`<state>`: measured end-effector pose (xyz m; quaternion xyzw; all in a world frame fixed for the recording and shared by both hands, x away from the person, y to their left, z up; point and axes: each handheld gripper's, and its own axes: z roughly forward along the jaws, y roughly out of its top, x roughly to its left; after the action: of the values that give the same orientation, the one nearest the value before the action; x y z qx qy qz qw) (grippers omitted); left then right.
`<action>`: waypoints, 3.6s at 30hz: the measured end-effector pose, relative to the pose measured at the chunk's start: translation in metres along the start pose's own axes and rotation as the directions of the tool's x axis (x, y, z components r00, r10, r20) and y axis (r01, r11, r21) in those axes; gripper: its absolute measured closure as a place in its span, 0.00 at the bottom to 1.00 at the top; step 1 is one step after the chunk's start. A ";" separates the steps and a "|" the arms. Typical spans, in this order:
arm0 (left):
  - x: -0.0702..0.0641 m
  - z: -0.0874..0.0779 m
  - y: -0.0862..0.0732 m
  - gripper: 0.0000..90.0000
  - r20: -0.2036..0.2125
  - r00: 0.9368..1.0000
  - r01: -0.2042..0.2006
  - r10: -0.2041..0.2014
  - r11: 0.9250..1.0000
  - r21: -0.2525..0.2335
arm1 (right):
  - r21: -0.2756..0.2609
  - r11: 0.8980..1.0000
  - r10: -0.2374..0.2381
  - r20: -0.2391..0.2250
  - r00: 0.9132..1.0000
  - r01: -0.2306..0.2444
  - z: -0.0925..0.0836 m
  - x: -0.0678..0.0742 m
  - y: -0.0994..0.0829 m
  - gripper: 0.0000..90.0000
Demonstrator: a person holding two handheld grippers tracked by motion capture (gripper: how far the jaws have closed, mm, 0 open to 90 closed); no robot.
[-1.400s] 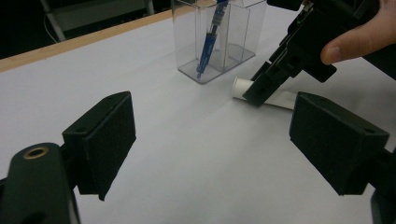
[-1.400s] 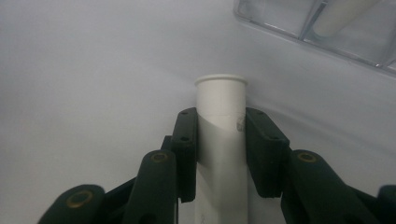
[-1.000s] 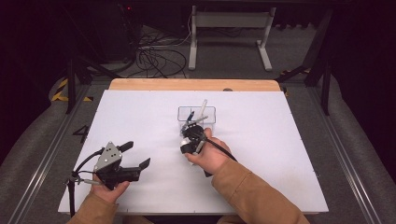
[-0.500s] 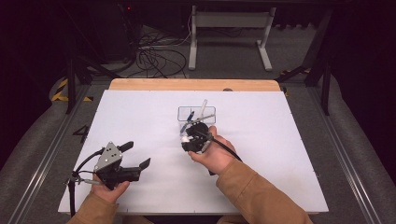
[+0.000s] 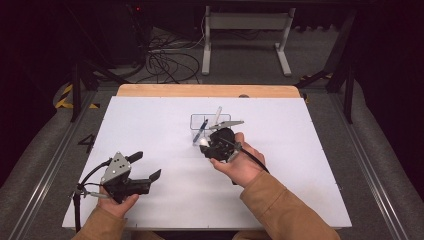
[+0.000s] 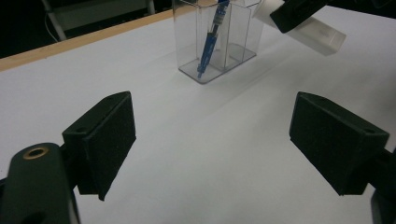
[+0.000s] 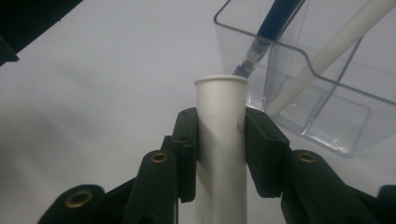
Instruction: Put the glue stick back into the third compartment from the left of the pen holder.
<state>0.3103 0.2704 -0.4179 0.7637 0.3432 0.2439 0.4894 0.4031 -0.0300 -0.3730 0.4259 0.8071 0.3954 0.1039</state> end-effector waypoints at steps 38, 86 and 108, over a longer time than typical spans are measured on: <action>0.000 0.000 0.000 0.17 -0.005 1.000 0.008 -0.008 1.000 -0.004 | -0.375 0.925 -0.076 -0.008 0.997 0.067 -0.043 -0.051 0.010 0.75; 0.002 0.001 -0.001 0.17 0.003 1.000 0.007 -0.007 1.000 0.000 | -0.483 0.872 -0.047 0.077 0.996 0.078 0.009 -0.083 0.017 0.53; 0.001 0.001 0.000 0.17 0.002 1.000 0.004 -0.004 1.000 -0.008 | -0.517 0.834 -0.171 0.088 0.981 0.192 -0.030 -0.070 0.014 0.35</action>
<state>0.3116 0.2708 -0.4179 0.7613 0.3436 0.2435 0.4931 0.4395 -0.0958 -0.3546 0.3103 0.7036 0.5803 0.2681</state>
